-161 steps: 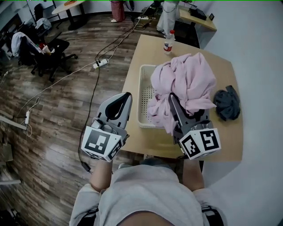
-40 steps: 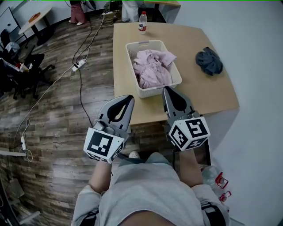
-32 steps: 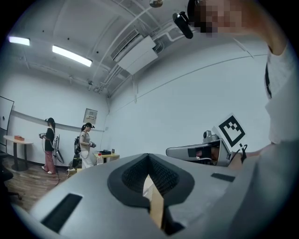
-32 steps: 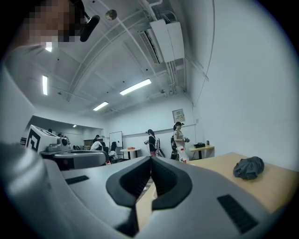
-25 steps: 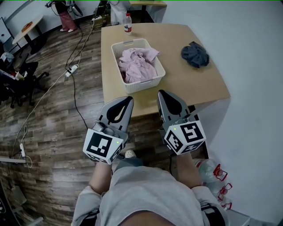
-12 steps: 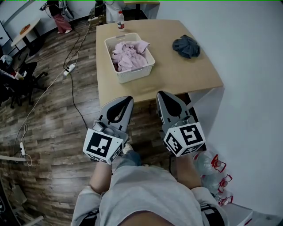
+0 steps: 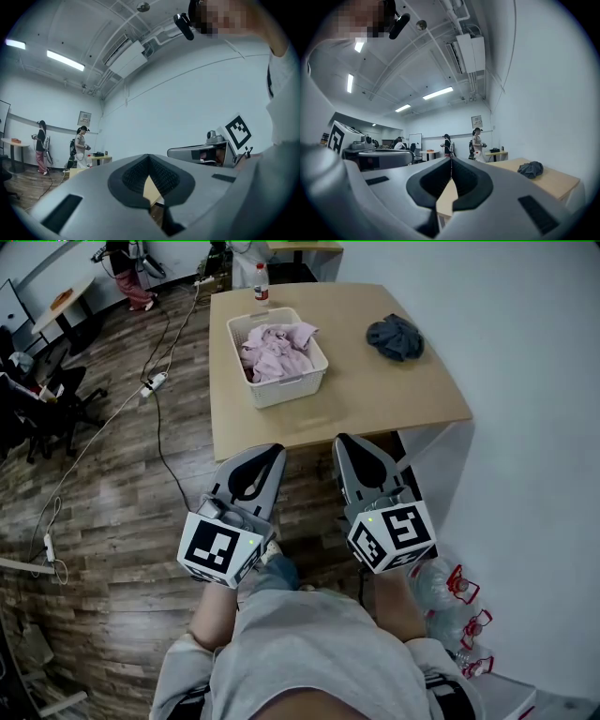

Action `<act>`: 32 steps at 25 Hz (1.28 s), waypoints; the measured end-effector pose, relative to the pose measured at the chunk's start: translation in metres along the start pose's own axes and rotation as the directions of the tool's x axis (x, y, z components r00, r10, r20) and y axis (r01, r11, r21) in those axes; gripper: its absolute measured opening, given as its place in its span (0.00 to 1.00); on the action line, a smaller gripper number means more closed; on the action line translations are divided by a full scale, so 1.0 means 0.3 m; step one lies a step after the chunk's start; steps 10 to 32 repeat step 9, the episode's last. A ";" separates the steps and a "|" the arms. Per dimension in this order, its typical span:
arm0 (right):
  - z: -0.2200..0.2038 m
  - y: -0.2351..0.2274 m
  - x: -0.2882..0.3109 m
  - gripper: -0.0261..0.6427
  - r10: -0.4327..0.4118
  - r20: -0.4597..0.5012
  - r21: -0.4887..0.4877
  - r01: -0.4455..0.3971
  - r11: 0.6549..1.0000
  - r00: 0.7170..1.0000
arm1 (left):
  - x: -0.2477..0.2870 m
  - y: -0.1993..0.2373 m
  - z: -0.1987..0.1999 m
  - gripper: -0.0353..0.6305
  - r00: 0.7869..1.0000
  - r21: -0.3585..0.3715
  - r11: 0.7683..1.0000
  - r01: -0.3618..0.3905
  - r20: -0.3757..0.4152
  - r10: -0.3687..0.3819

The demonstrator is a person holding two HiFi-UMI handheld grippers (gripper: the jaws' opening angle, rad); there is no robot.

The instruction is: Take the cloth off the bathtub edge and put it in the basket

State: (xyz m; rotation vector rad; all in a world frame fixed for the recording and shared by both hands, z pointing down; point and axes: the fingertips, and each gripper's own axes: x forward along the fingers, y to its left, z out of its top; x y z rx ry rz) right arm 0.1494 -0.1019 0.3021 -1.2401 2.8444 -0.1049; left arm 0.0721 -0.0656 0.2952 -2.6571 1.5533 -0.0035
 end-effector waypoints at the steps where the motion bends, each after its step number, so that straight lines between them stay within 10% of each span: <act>1: 0.002 0.002 -0.006 0.05 0.001 0.000 -0.002 -0.001 1.000 1.000 | -0.002 -0.006 0.002 0.05 1.000 0.000 1.000 0.000 0.001 0.000; 32: 0.009 0.001 -0.036 0.06 -0.001 0.004 -0.006 0.001 1.000 1.000 | -0.009 -0.033 0.012 0.05 1.000 0.004 1.000 0.002 0.006 -0.002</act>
